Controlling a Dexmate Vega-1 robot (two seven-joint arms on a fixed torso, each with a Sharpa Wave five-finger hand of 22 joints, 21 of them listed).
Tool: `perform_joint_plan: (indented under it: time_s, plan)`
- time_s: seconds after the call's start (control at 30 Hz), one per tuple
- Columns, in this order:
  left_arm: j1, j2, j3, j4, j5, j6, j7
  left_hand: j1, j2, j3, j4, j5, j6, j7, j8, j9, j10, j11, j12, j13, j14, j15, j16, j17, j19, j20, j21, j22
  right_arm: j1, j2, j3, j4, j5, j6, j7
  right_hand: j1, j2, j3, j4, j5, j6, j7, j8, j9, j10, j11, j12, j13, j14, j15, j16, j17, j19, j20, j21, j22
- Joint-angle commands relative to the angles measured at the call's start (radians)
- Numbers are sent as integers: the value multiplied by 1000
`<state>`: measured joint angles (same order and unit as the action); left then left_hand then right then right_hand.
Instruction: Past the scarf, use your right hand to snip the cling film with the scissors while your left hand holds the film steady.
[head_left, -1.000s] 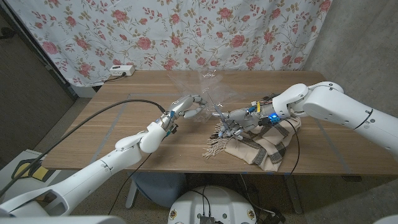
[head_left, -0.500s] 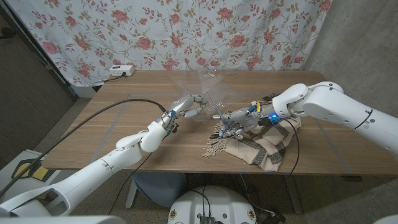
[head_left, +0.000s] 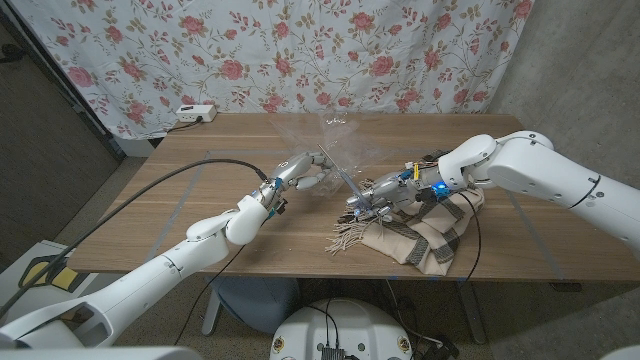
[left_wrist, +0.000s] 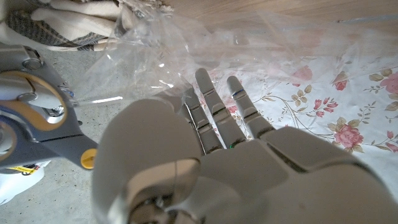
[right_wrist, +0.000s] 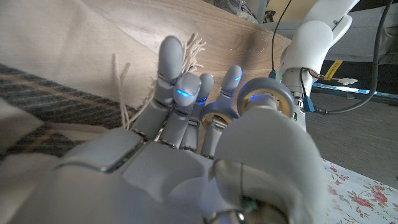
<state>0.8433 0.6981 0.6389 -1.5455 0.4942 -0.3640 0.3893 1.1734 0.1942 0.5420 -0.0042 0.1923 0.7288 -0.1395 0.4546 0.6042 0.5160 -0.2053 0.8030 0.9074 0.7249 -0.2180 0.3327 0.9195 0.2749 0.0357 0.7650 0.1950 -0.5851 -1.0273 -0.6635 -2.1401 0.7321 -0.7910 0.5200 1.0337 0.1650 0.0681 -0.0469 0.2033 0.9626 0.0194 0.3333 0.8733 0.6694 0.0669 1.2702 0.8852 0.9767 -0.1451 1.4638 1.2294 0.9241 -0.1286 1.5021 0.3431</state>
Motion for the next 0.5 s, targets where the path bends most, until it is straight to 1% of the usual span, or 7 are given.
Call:
perform_joint_plan:
  time_s: [0.03,0.07,0.17,0.2,0.3,0.4,0.5]
  plan:
    - [6,1,-5,-1,-7,1,4,-10,0,6,-6,2,6,-4,5,5,4,0,5,5,3,-7,-4,4,-8,0,7,3,-18,-14,23,-19,22,-6,-47,56,28,52,-1,-7,7,-3,8,7,133,-138,1,15,15,-66,-3,3,-11,-90,10,12]
    - [6,1,-5,-1,-7,1,4,-11,1,6,-6,2,6,-1,5,4,4,0,5,5,3,-7,-4,4,-8,-1,7,3,-17,-15,23,-18,22,-5,-44,56,27,57,-1,-8,6,-3,9,9,133,-134,3,20,15,-65,-3,3,-10,-90,12,14]
    - [8,0,-5,-3,-5,3,7,-10,0,6,-7,2,7,-2,5,3,4,0,5,5,4,-9,-4,5,-9,-1,8,3,-21,-17,27,-20,30,-5,-46,55,24,69,2,-12,8,-4,10,8,135,-136,0,21,16,-65,-4,3,-14,-90,11,12]
    - [8,0,-5,-3,-5,3,7,-10,0,6,-7,2,7,-2,5,3,5,0,5,4,4,-9,-4,5,-9,-1,8,3,-21,-17,27,-20,30,-6,-46,53,21,78,4,-14,8,-3,10,7,136,-136,-4,20,16,-65,-5,3,-14,-90,13,13]
    - [13,1,-10,-8,-2,10,17,-10,0,6,-8,2,5,-4,3,3,4,0,6,6,5,-8,-5,6,-10,-1,10,3,-29,-22,30,-21,30,8,-45,50,18,85,6,-16,11,-4,10,4,137,-134,-5,23,16,-65,-6,3,-15,-90,14,14]
    - [19,3,-17,-14,-4,16,25,-11,0,6,-9,2,5,-4,4,3,4,-1,5,4,5,-8,-6,7,-11,0,11,2,-41,-25,39,-22,39,18,-53,44,15,98,10,-18,9,-4,11,6,138,-138,-10,24,17,-65,-8,3,-16,-90,16,14]
    - [27,7,-25,-20,-6,20,36,-11,1,6,-8,2,1,-5,3,5,5,-1,6,4,6,-8,-7,8,-11,0,12,2,-55,-28,55,-25,56,24,-68,40,13,108,11,-19,8,-4,13,7,139,-135,-13,27,17,-65,-9,3,-15,-90,19,16]
